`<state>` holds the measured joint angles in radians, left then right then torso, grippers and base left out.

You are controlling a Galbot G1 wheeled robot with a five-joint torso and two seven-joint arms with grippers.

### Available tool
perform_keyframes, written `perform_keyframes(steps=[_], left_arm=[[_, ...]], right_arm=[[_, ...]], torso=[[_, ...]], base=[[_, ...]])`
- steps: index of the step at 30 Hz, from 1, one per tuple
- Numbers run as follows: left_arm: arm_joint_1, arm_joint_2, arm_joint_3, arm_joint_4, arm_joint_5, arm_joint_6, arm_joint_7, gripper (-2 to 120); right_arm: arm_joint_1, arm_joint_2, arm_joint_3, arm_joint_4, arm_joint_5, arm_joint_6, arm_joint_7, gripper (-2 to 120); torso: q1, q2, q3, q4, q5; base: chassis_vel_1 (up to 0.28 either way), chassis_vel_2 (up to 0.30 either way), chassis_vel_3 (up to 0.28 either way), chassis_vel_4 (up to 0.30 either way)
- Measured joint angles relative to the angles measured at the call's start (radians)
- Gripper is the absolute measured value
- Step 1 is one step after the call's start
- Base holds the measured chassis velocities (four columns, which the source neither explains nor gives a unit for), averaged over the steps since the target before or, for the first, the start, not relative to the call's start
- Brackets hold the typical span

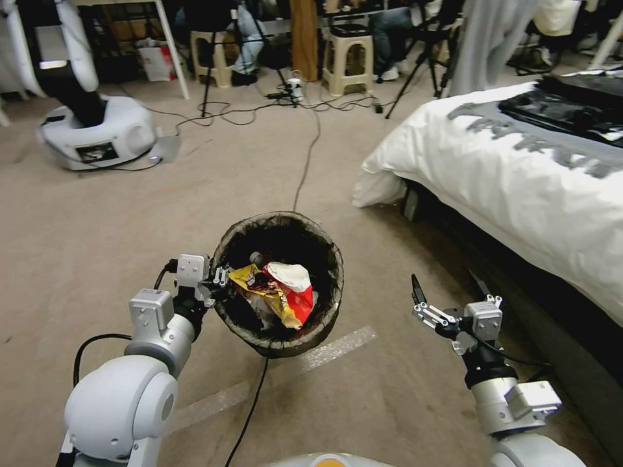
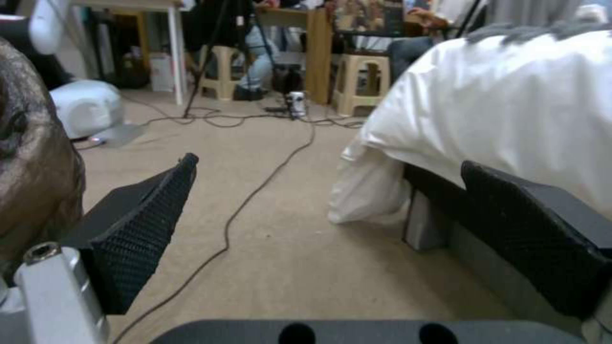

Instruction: Pick up the trash bin, then pick up the garbage from the floor and place it into the trash bin.

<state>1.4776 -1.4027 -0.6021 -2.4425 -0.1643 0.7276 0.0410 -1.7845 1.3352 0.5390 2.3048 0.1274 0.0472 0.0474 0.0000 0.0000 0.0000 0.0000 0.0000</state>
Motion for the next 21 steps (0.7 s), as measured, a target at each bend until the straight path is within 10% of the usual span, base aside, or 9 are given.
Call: perform_keyframes(steps=[21], left_arm=[[-0.003,-0.002,0.000,0.007,-0.003,-0.002,-0.003,2]], right_arm=[[0.001,-0.001,-0.004,-0.005,0.002,-0.004,0.000,100]], torso=[[0.000,0.000,0.000,0.0000,0.0000]], base=[[0.089,0.092,0.081,0.092]])
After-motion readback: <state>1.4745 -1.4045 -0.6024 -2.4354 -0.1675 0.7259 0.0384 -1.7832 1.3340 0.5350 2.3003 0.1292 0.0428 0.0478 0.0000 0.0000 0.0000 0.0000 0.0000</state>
